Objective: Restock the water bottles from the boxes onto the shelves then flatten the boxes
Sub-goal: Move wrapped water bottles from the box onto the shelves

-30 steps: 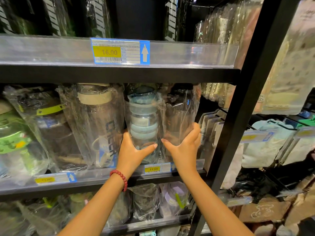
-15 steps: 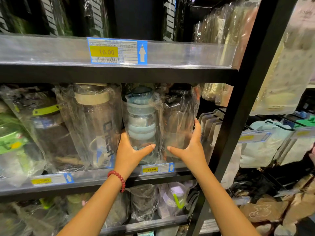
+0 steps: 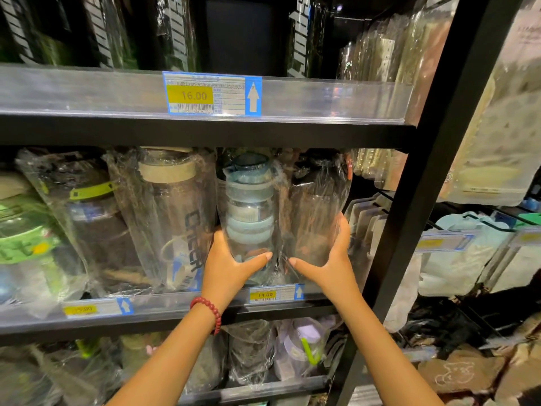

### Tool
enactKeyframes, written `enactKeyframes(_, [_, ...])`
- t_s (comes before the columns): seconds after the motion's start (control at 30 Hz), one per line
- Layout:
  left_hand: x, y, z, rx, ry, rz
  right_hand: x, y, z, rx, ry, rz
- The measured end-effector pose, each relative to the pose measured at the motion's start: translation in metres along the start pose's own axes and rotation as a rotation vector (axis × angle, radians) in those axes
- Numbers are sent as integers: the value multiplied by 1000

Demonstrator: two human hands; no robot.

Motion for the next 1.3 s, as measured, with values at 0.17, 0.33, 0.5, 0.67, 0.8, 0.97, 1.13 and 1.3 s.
enactKeyframes(0.17, [1, 1, 0, 20, 37, 28, -2, 1, -2, -22, 10, -85])
enactKeyframes(0.33, [0, 3, 2, 55, 59, 13, -5, 0, -3, -30, 17, -91])
enactKeyframes(0.5, [-3, -2, -1, -29, 27, 45, -4, 0, -3, -42, 14, -96])
enactKeyframes(0.67, [-6, -9, -6, -147, 12, 154, -6, 0, -3, -48, 16, -97])
enactKeyframes(0.8, [-6, -11, -7, -182, 16, 185, -5, 0, -4, -52, 13, -93])
enactKeyframes(0.97, [-3, -7, -7, -117, 20, 193, -3, 0, -3, -21, 18, -107])
enactKeyframes(1.13, [-8, 1, -6, 12, 34, 196, -1, 3, -4, -12, 18, -94])
enactKeyframes(1.3, [-14, 25, -17, 106, 5, 176, 15, 5, -21, -160, 103, -142])
Point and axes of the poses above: each hand's wrist, its own z-axis towards the middle knuckle, its own y-axis out of the back of the hand, x = y × z, the point moved 2 cm from there along z, towards the middle knuckle, and after that the axes turned 2 degrees about z, right-handed, at the moved point
